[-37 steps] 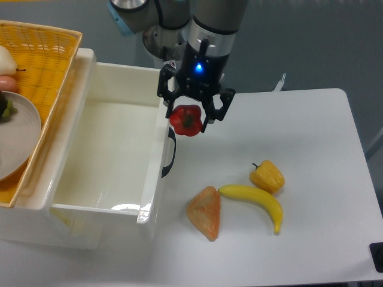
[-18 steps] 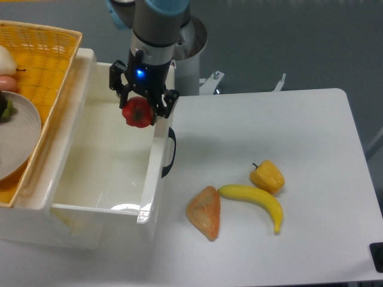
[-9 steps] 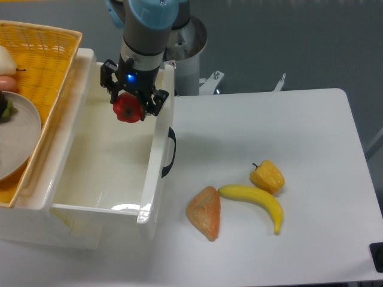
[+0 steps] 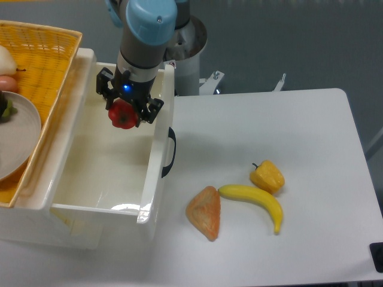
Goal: Place the red pepper in the upper white drawer
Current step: 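Lower the held red pepper slowly into the drawer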
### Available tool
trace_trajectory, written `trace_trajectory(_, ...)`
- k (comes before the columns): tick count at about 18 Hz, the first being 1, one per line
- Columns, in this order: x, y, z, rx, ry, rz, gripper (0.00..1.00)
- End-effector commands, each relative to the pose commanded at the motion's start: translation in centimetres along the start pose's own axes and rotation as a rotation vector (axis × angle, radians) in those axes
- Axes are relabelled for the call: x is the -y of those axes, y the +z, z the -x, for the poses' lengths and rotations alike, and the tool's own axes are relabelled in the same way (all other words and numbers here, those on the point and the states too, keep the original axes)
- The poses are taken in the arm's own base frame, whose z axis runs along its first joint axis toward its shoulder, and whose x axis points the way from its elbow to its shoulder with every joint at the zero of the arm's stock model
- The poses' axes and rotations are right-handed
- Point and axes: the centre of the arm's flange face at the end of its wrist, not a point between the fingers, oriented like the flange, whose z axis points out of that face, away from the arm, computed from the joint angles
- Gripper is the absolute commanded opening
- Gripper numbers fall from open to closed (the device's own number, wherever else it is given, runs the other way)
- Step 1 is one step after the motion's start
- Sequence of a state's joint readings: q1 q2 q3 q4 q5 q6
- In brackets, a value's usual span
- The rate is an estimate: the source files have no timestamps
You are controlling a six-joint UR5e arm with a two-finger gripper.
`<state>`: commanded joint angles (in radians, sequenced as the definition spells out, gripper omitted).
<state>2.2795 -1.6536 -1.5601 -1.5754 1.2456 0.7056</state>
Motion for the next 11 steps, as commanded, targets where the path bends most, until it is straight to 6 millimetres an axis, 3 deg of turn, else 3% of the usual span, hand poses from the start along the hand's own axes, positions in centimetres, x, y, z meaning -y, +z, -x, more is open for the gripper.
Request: trace_trajectory(11,0.7,1.3,0.1,-0.014,0.008,0.018,0.56)
